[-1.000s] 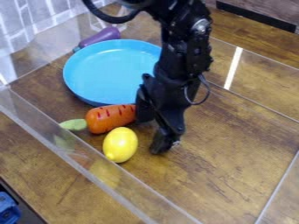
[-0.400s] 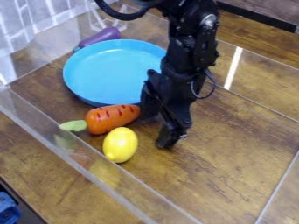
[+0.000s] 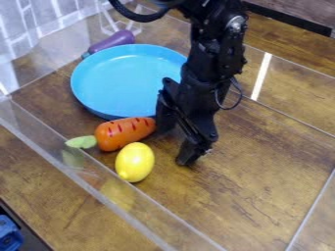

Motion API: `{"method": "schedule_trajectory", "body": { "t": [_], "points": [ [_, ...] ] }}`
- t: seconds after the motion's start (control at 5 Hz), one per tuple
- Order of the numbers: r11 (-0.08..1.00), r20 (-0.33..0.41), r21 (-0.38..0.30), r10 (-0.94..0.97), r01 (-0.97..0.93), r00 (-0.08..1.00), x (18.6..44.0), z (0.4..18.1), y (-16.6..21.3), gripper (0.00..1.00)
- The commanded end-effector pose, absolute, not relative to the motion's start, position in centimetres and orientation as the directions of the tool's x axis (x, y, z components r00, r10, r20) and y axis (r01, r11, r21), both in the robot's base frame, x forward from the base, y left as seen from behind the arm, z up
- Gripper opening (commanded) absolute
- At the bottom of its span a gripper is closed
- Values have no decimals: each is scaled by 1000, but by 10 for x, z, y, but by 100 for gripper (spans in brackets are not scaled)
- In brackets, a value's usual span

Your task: Put the lemon on the blue tray

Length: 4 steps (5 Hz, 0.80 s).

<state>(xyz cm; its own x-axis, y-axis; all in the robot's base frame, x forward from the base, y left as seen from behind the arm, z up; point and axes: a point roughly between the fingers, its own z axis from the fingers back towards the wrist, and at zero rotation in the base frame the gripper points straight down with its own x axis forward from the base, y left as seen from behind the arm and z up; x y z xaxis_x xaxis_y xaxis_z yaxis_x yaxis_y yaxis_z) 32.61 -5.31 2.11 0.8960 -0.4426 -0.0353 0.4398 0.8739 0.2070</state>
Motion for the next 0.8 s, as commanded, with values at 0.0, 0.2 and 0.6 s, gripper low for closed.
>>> {"method": "schedule_trajectory", "body": {
  "t": [0.0, 0.2, 0.6],
  "points": [
    [878, -33, 224, -426, 422, 904, 320, 21, -61, 100],
    [881, -27, 232, -419, 414, 908, 317, 20, -69, 100],
    [913, -18, 236, -340, 334, 940, 306, 15, -57, 100]
  ]
}}
